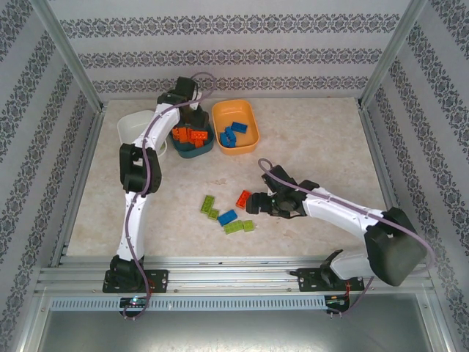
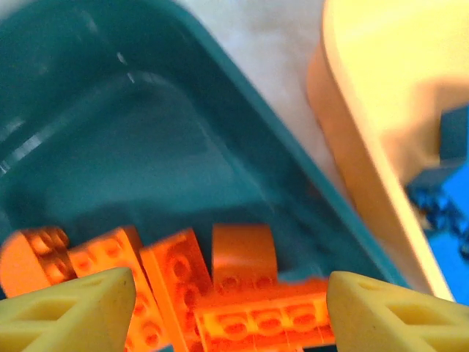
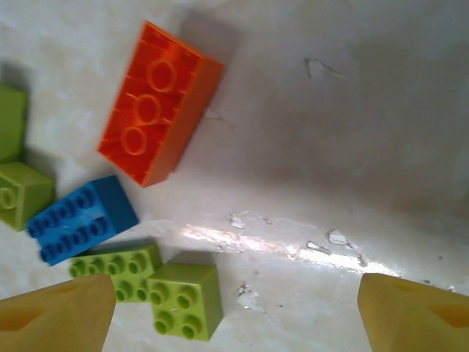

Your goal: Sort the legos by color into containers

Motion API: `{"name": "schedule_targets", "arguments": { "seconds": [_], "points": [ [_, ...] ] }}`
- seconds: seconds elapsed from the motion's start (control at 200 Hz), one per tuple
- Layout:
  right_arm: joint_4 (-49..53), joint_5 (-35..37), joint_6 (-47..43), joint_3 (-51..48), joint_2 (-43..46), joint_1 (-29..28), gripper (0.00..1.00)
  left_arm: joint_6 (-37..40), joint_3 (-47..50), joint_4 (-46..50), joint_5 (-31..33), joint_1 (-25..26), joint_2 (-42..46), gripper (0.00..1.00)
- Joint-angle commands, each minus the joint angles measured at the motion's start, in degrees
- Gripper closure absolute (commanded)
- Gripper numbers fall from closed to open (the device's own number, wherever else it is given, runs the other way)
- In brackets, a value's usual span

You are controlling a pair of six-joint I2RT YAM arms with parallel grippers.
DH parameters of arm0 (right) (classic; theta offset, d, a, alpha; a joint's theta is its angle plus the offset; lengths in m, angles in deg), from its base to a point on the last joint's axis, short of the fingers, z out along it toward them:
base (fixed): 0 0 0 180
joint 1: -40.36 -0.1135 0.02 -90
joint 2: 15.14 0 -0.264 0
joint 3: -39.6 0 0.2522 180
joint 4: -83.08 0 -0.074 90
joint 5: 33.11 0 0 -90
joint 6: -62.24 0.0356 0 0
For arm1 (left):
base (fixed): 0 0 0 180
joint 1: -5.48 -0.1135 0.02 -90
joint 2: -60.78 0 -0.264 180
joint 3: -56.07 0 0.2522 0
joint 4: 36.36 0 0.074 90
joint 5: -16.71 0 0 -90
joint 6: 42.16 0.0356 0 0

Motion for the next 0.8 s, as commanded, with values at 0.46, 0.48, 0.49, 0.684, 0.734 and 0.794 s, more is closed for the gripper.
{"name": "schedule_targets", "arguments": {
  "seconds": [0.46,0.48,0.49,0.684,0.734,0.794],
  "points": [
    [9.8,5.7,3.7,25.3,-27.0,-4.3,0.20,0.2,19.0,-2.0,-4.5,1.0,21.4,0.27],
    [10.2,5.9,4.0,25.7,-27.6,-4.5,0.21,0.2,19.7,-2.4,-4.6,0.8,22.1,0.27],
    [10.3,6.0,4.0,25.8,-27.9,-4.5,0.22,0.2,20.0,-2.5,-4.7,0.7,22.3,0.27],
    [10.3,7.4,4.8,27.1,-29.8,-5.3,0.46,-1.6,27.6,-7.9,-7.1,-1.1,27.8,0.27],
    [10.7,7.9,4.6,28.0,-30.4,-5.4,0.53,-1.9,29.0,-8.8,-7.6,-1.5,28.7,0.27],
    [10.9,8.6,4.4,28.9,-30.8,-5.5,0.60,-2.4,29.8,-9.4,-8.4,-2.1,29.3,0.27]
  ]
}}
